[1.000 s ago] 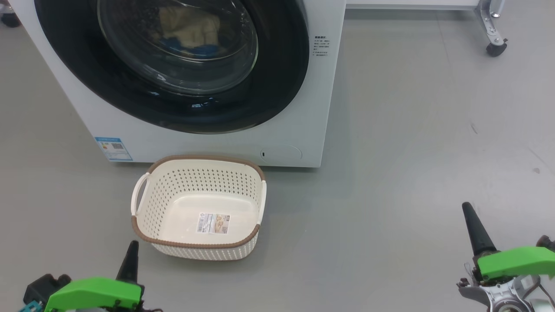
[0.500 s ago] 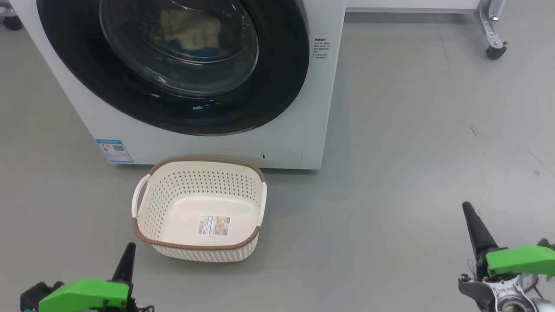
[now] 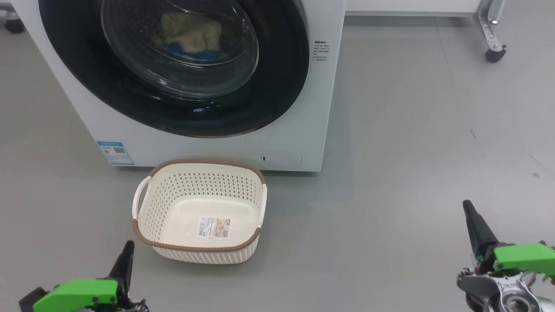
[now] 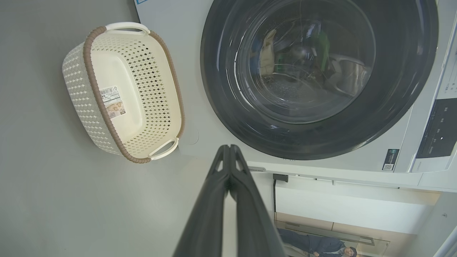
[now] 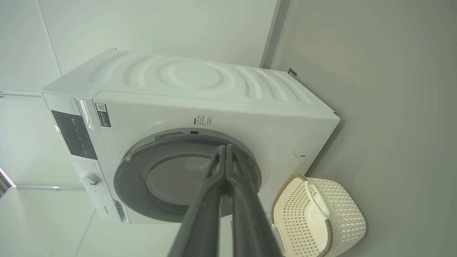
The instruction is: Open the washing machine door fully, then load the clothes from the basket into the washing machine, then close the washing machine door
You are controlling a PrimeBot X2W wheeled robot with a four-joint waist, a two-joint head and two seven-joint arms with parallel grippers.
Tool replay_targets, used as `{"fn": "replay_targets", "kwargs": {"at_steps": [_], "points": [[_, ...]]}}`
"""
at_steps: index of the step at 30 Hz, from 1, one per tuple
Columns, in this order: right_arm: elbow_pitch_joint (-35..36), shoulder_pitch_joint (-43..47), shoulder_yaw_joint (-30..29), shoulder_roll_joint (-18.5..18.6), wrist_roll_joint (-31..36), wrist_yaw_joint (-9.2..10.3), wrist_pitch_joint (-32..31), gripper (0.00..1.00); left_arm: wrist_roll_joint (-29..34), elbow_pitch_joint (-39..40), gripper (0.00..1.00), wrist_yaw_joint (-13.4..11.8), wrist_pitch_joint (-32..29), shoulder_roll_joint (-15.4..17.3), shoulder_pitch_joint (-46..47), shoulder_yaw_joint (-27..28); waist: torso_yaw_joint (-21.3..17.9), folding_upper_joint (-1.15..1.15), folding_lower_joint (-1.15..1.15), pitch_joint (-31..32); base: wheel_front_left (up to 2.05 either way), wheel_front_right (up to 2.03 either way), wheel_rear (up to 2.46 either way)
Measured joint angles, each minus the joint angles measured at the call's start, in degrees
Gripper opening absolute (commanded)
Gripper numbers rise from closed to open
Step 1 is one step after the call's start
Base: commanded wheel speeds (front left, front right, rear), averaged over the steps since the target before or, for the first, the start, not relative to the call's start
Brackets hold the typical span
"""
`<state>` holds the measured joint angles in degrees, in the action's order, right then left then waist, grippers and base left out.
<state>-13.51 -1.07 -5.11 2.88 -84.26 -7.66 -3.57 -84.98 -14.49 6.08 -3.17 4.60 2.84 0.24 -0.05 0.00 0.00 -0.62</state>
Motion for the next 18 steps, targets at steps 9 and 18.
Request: {"fn": "replay_targets", "kwargs": {"at_steps": [9, 18], "points": [[-1.3, -0.8, -0.2, 0.0, -5.9, 0.0, -0.6, 0.0, -5.1, -0.6, 0.0, 0.6, -1.5, -0.8, 0.3, 1.8, 0.0, 0.0, 0.0, 0.3, 0.0, 0.0, 0.0], [-2.1, -1.9, -0.4, 0.0, -9.1, 0.0, -1.0, 0.0, -8.0, -1.1, 0.0, 1.0, -2.0, -1.3, 0.4, 3.0, 0.1, 0.0, 0.0, 0.4, 0.0, 0.0, 0.0]]}}
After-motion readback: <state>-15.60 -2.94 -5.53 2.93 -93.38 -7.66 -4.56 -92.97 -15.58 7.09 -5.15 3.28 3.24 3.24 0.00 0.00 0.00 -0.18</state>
